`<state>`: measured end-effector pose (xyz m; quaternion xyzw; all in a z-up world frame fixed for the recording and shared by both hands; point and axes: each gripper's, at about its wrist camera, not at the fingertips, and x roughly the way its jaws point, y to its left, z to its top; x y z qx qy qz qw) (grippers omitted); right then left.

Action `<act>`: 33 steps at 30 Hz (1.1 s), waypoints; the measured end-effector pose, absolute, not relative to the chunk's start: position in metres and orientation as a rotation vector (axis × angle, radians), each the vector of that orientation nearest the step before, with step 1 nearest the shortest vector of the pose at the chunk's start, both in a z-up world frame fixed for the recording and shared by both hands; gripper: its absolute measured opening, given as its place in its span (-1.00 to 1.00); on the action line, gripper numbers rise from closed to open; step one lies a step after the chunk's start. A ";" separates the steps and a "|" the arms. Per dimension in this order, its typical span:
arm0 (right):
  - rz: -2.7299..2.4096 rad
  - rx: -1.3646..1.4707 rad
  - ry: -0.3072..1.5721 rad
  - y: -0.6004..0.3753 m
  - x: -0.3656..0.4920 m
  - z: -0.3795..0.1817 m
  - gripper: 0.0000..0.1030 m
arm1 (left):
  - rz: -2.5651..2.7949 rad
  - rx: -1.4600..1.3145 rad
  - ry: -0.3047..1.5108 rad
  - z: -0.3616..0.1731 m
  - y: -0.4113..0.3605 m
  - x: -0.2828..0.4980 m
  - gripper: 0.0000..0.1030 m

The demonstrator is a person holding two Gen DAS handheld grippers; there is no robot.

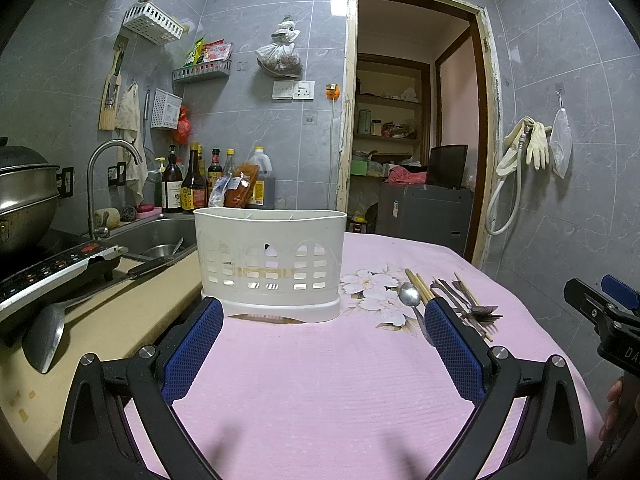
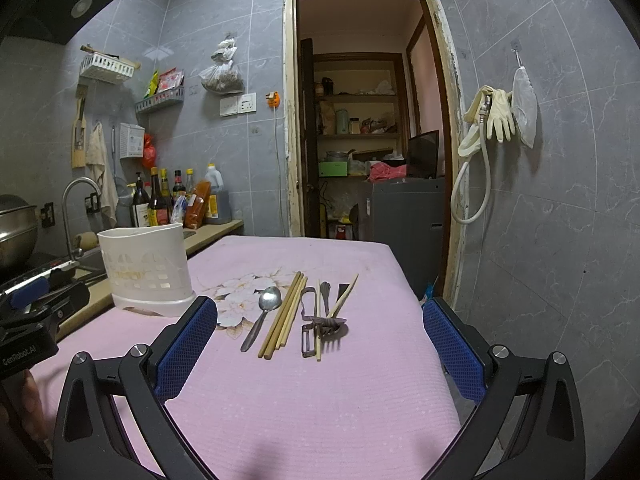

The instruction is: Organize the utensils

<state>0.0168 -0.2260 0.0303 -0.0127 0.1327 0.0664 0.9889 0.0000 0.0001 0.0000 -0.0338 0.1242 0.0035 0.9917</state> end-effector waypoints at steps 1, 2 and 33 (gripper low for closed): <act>0.133 -0.026 0.266 -0.226 0.017 0.030 1.00 | 0.007 -0.068 0.249 0.000 0.000 0.000 0.92; 0.133 -0.026 0.267 -0.226 0.017 0.030 1.00 | 0.007 -0.067 0.249 0.000 0.000 0.000 0.92; 0.221 -0.037 0.278 -0.250 0.080 0.052 1.00 | -0.016 0.098 0.210 0.044 -0.033 0.059 0.92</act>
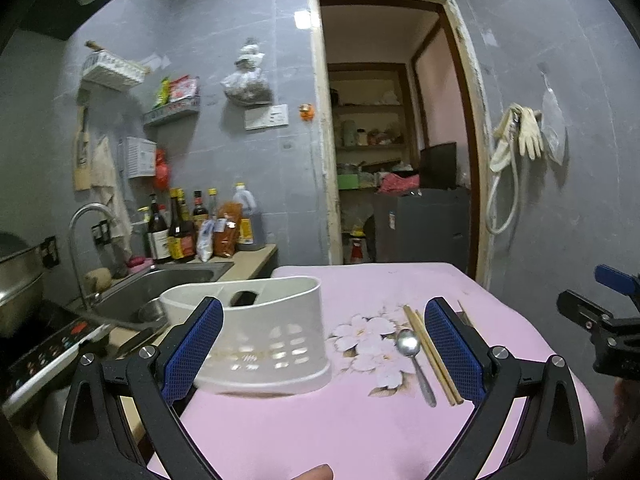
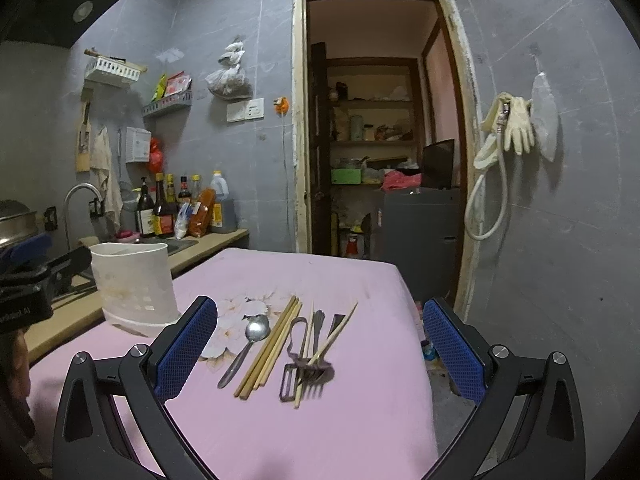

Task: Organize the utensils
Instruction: 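Move both tools down toward the row of loose utensils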

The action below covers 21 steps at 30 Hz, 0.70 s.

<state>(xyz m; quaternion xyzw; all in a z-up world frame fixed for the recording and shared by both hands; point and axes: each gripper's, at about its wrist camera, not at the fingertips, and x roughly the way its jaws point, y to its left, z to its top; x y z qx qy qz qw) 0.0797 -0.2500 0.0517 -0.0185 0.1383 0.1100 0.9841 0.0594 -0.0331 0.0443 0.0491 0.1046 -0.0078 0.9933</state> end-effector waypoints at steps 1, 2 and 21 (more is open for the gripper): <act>0.234 -0.027 0.295 -0.254 0.087 0.052 1.00 | -0.032 0.115 0.222 0.045 -0.037 0.066 0.92; 0.242 -0.018 0.309 -0.257 0.092 0.051 1.00 | -0.046 0.128 0.239 0.044 -0.042 0.072 0.92; 0.410 -0.008 0.658 -0.281 0.221 0.022 0.43 | -0.255 0.221 0.625 -0.014 -0.090 0.205 0.91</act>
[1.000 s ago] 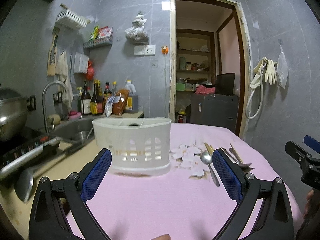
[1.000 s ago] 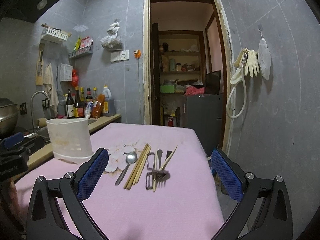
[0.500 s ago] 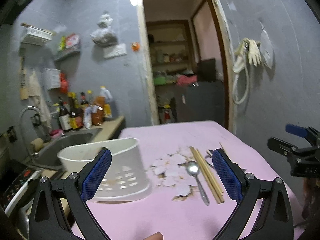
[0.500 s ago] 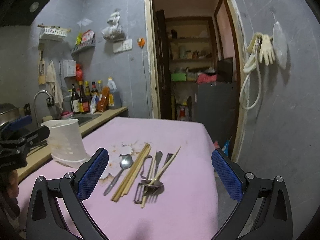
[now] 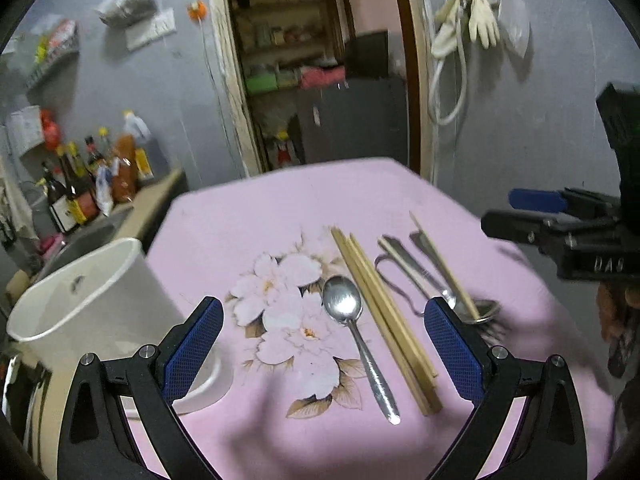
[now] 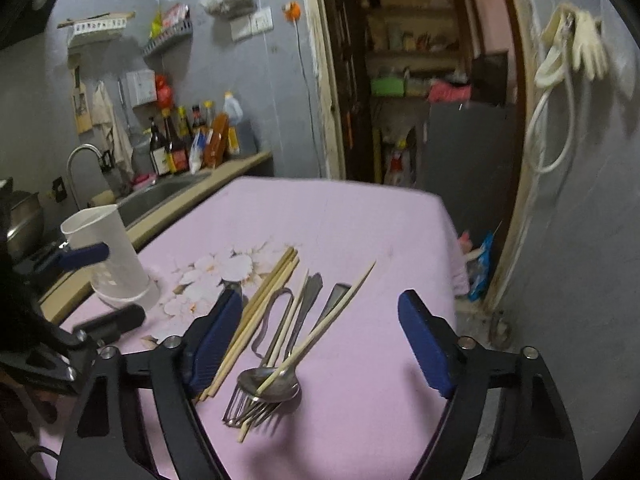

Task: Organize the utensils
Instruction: 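Move both tools down toward the row of loose utensils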

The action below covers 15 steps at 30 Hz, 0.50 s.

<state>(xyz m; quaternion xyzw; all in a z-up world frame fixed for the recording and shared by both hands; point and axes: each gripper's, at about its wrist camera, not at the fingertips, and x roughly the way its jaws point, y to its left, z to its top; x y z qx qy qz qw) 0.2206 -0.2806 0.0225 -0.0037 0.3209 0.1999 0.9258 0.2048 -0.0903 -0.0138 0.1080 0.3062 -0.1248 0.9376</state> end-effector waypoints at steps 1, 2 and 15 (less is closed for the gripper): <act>0.414 -0.005 0.680 -0.281 0.226 0.020 0.31 | -0.263 0.220 0.643 -0.018 -0.090 0.212 0.91; 0.421 -0.007 0.708 -0.280 0.233 0.016 0.22 | -0.271 0.217 0.661 -0.023 -0.090 0.218 0.91; 0.403 -0.101 0.923 -0.265 0.288 -0.024 -0.27 | -0.341 0.070 0.903 -0.065 -0.070 0.281 0.31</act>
